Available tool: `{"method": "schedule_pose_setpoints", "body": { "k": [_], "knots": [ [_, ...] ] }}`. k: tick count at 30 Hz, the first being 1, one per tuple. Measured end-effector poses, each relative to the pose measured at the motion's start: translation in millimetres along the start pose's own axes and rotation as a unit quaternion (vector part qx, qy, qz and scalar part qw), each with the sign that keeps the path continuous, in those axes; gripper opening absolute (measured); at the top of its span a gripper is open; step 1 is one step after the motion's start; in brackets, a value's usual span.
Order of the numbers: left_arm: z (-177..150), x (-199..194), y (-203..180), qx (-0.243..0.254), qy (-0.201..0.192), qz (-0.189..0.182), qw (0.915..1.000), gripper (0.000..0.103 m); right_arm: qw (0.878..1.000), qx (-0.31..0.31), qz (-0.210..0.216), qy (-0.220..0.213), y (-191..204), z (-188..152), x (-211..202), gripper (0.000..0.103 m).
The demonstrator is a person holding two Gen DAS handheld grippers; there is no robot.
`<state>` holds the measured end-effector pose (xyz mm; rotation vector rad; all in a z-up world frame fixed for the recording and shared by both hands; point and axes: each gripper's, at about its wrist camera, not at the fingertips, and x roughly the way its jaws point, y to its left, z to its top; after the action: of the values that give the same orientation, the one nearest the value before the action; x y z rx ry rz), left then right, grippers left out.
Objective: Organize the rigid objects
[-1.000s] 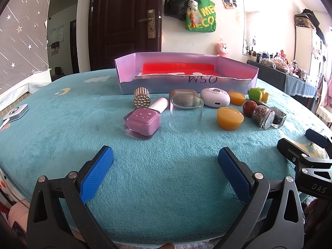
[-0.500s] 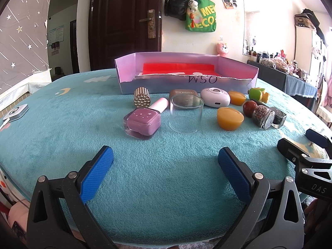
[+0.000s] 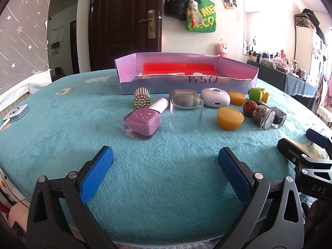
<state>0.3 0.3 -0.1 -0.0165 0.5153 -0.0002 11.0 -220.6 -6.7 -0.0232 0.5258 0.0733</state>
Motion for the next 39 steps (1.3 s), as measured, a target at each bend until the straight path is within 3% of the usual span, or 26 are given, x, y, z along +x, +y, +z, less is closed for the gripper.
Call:
{"method": "schedule_pose_setpoints", "body": {
  "k": [9,16,26,29,35,39],
  "knots": [
    [3,0,3,0.009,0.001,-0.001,1.0,0.103,1.0,0.0,-0.001,0.001,1,1,0,0.103],
    [25,4,13,-0.002,0.006,-0.011,0.9999,0.103,1.0,0.017,0.007,0.009,-3,11,3,0.103],
    [49,19,45,-0.014,0.053,-0.033,0.998,0.102,1.0,0.02,-0.004,0.022,-17,45,15,0.103],
    [53,23,48,0.005,0.061,-0.036,0.9975,0.098,0.999,0.024,0.002,0.043,-21,48,22,0.103],
    [58,39,49,0.025,0.095,-0.055,0.9936,0.079,0.997,0.015,0.0,0.079,-26,49,36,0.103],
    [60,48,46,0.04,0.116,-0.07,0.9899,0.064,0.996,0.0,0.01,0.092,-24,52,40,0.094]
  ]
}}
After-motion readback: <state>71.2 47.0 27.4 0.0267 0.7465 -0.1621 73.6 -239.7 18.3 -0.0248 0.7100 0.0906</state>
